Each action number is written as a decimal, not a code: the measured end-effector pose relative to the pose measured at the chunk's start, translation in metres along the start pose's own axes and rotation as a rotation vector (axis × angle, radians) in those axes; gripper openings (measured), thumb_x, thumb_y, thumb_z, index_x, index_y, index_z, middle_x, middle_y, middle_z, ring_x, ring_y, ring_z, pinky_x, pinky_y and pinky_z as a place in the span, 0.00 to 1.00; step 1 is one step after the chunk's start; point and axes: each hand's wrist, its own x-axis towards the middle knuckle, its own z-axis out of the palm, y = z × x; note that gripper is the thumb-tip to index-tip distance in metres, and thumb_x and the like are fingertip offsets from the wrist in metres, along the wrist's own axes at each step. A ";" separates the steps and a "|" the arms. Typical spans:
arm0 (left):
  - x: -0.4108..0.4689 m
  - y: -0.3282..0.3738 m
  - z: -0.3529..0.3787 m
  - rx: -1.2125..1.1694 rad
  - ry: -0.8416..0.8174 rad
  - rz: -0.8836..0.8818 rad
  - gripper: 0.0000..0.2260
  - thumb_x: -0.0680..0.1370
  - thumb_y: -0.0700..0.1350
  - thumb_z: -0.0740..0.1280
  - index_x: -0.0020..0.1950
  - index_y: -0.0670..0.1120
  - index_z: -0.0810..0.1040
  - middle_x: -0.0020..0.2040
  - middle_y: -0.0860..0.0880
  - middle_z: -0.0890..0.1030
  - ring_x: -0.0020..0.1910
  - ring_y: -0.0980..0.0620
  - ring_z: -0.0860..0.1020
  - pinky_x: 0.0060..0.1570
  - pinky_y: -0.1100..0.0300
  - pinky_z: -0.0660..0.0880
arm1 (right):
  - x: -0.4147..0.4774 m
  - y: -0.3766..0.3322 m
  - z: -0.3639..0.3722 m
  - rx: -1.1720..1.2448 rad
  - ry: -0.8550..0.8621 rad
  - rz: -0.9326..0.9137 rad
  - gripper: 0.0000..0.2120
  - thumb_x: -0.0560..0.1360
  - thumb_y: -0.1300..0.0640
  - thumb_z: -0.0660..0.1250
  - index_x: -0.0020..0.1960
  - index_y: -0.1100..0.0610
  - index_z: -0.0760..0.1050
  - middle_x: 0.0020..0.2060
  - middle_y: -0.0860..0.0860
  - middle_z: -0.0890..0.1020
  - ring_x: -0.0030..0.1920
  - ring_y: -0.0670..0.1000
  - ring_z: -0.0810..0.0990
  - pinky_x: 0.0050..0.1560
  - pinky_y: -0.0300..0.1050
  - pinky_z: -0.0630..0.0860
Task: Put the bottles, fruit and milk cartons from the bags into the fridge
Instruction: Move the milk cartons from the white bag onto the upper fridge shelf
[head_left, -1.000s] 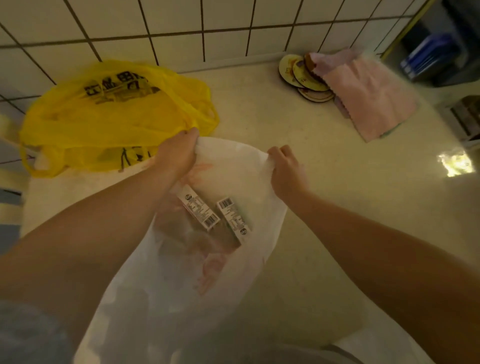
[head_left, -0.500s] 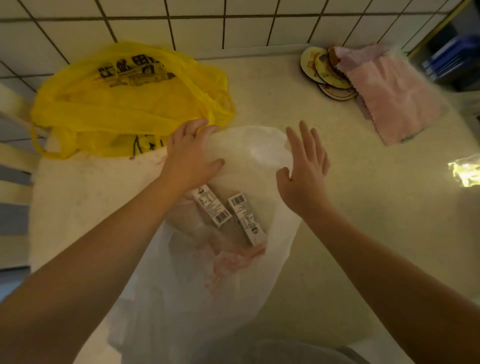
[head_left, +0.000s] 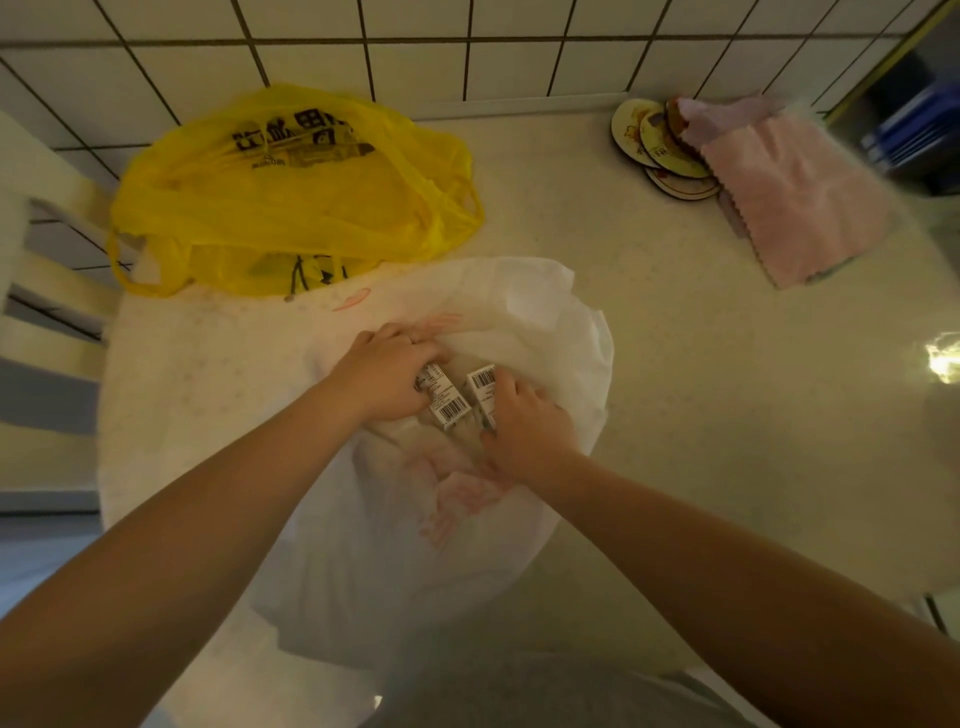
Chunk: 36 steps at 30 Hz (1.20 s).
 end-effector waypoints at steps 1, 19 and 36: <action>0.000 0.000 0.001 0.016 -0.009 0.009 0.26 0.74 0.50 0.69 0.72 0.59 0.70 0.76 0.52 0.68 0.75 0.46 0.60 0.68 0.46 0.61 | 0.003 0.001 0.002 0.009 -0.009 0.025 0.30 0.75 0.49 0.67 0.72 0.56 0.59 0.62 0.56 0.76 0.62 0.62 0.75 0.56 0.54 0.74; -0.049 0.016 -0.009 -0.236 0.462 0.067 0.18 0.77 0.43 0.70 0.65 0.56 0.73 0.74 0.54 0.71 0.80 0.49 0.54 0.77 0.44 0.44 | -0.049 0.015 -0.067 0.840 0.211 0.172 0.16 0.75 0.60 0.72 0.57 0.57 0.69 0.47 0.45 0.75 0.50 0.49 0.76 0.35 0.35 0.69; -0.260 0.132 0.020 -1.393 0.430 -0.273 0.12 0.84 0.51 0.61 0.65 0.50 0.75 0.55 0.44 0.83 0.44 0.50 0.84 0.42 0.48 0.83 | -0.238 0.028 -0.061 1.608 0.009 0.011 0.10 0.82 0.58 0.61 0.61 0.55 0.78 0.51 0.57 0.85 0.49 0.58 0.85 0.46 0.57 0.83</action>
